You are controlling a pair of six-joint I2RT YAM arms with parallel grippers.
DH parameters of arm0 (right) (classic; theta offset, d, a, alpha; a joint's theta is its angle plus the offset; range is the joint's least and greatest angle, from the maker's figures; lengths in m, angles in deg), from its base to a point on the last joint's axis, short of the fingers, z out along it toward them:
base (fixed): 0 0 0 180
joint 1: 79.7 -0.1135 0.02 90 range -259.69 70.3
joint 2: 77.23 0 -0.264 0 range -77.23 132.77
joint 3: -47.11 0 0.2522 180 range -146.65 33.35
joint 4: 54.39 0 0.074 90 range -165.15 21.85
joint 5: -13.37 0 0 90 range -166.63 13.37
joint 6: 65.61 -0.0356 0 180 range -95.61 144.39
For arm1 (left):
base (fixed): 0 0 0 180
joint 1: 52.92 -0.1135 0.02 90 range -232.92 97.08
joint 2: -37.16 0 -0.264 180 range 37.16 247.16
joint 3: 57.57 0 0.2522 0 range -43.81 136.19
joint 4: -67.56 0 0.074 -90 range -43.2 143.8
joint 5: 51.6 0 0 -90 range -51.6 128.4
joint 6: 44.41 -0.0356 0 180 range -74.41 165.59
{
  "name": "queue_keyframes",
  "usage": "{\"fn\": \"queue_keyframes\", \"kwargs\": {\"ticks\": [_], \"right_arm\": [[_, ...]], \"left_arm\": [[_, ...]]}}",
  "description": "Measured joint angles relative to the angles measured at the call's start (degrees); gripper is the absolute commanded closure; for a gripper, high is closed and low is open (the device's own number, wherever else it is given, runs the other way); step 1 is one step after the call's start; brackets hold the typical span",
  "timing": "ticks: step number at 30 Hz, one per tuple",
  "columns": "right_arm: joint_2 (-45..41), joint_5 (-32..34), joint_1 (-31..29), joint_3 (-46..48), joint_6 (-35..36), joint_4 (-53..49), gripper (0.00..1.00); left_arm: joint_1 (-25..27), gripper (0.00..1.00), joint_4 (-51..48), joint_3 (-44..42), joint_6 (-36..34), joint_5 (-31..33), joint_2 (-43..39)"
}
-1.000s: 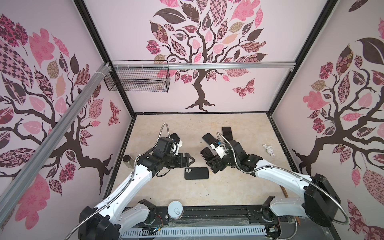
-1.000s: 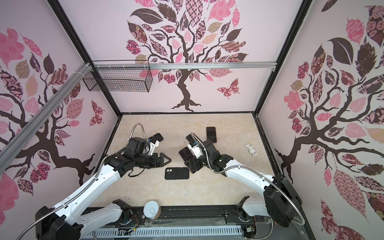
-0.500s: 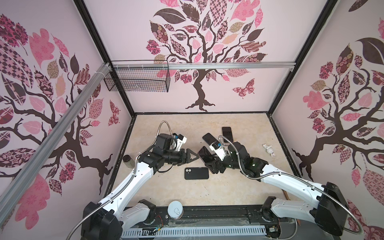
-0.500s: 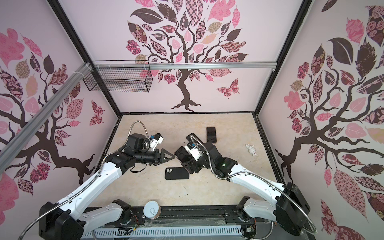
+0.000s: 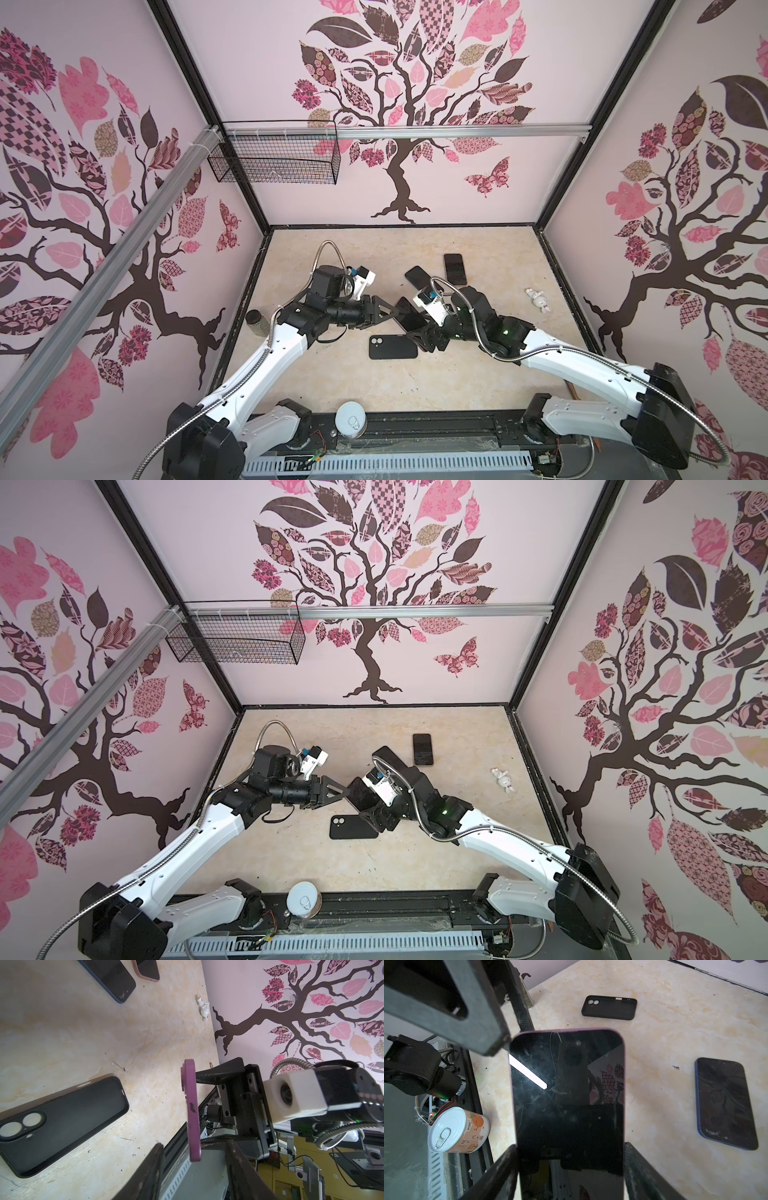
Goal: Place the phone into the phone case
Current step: 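Pinch the phone's purple edge with the left gripper while the right gripper holds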
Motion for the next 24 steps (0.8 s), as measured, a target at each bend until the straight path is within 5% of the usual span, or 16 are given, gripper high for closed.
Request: {"fn": "queue_keyframes", "kwargs": {"ticks": [21, 24], "right_arm": [[0.7, 1.7, -2.4, -3.0, 2.5, -2.3, 0.63], [0.7, 2.3, -2.5, -3.0, 2.7, -2.1, 0.5]], "left_arm": [[0.0, 0.93, 0.3, 0.0, 1.0, -1.7, 1.0], [-0.1, 0.98, 0.3, 0.0, 1.3, -1.4, 1.0]]}}
